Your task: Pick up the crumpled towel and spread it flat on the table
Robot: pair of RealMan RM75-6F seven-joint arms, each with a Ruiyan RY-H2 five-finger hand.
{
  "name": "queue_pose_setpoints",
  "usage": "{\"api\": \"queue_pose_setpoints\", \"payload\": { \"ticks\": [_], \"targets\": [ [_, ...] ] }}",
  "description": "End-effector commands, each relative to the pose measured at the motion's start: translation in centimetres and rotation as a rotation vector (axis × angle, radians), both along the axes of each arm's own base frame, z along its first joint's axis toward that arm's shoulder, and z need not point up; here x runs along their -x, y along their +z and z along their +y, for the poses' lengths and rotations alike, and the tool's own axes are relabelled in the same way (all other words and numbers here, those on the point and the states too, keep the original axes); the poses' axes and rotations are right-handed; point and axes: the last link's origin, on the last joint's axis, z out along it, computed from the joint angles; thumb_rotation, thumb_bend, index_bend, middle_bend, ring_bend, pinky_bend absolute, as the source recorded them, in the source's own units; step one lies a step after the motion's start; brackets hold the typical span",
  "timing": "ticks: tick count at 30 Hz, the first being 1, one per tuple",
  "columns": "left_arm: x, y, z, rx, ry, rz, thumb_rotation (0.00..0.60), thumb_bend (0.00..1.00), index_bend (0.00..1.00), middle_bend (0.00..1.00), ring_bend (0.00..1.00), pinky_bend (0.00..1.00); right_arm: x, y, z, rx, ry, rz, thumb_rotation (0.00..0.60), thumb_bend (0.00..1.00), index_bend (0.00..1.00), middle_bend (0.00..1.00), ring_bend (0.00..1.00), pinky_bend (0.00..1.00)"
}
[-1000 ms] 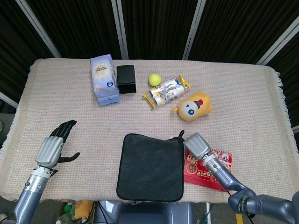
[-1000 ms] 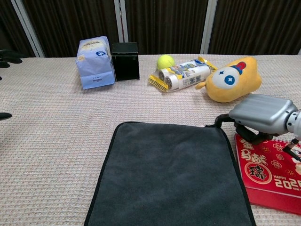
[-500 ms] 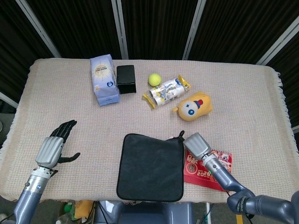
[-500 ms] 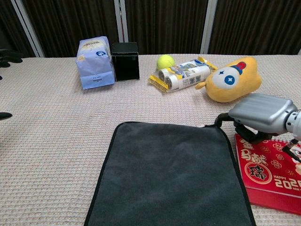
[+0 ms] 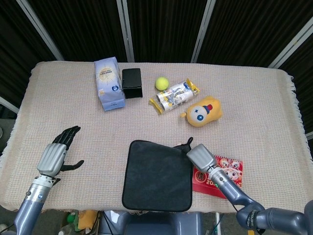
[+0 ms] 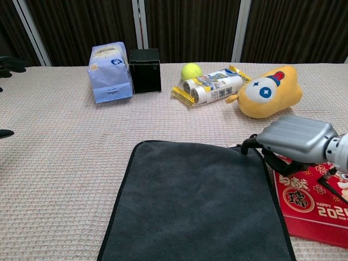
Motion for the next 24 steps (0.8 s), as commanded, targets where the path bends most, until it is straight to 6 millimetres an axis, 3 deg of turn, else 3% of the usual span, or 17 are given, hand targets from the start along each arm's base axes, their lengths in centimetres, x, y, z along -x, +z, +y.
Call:
{"api": "queue_pose_setpoints", "payload": {
  "ticks": [1,24],
  "targets": [
    [0.0,0.0,0.0,0.001,0.000,0.000,0.600,0.16,0.01,0.04,0.05,0.16,0.2,-0.3,-0.1,0.000,0.000,0.011,0.600,0.77,0.25,0.72,0.82,0.74],
    [0.1,0.0,0.2,-0.002,0.004,0.000,0.600,0.16,0.01,0.04,0.05,0.16,1.4,0.0,-2.2,0.152,0.010,0.091,0.600,0.77,0.30,0.71,0.82,0.74]
  ]
}}
